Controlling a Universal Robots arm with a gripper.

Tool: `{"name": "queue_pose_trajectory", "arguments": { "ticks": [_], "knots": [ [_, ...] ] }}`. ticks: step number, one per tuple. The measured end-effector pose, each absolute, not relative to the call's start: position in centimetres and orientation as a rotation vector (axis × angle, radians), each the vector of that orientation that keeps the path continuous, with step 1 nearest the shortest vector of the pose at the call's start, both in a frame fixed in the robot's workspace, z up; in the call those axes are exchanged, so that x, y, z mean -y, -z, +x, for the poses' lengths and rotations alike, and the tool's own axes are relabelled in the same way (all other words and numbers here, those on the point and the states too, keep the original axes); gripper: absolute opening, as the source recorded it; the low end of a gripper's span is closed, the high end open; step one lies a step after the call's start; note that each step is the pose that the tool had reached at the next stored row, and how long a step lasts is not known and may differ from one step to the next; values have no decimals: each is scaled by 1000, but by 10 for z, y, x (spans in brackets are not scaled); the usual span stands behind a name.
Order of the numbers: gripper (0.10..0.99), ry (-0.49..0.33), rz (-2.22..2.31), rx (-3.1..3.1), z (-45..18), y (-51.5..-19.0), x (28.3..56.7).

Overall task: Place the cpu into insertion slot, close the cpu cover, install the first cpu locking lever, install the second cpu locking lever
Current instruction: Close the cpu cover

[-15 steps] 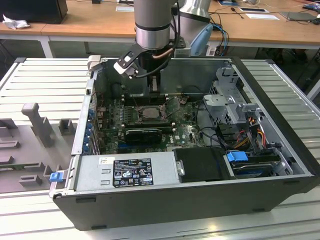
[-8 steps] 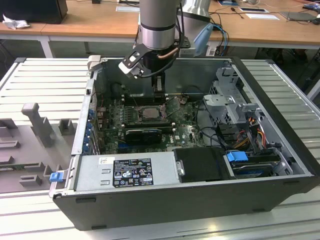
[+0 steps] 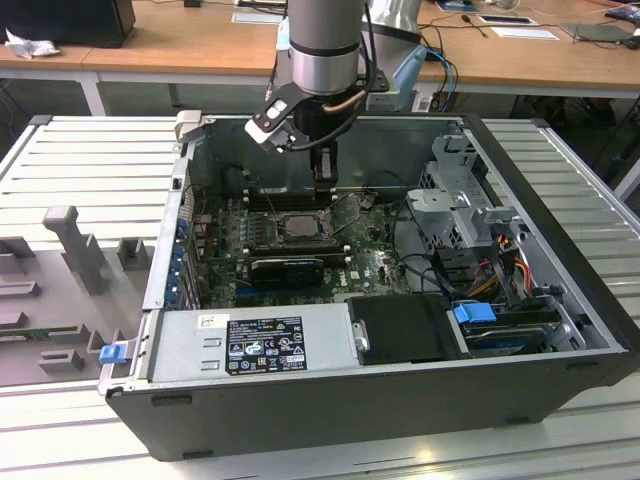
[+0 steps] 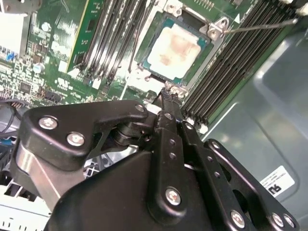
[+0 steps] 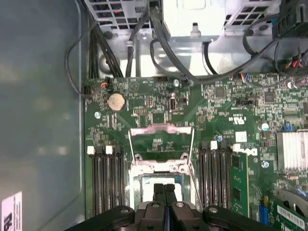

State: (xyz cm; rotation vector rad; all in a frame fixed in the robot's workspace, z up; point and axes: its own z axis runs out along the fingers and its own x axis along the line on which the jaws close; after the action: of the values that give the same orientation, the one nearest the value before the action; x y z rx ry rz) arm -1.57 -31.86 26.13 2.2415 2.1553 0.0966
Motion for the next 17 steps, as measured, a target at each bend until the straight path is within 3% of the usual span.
{"name": "queue_pose_trajectory", "arguments": {
  "ticks": [17],
  "knots": [
    [106, -96, 2241, -2155, 18, -262, 318]
  ]
}}
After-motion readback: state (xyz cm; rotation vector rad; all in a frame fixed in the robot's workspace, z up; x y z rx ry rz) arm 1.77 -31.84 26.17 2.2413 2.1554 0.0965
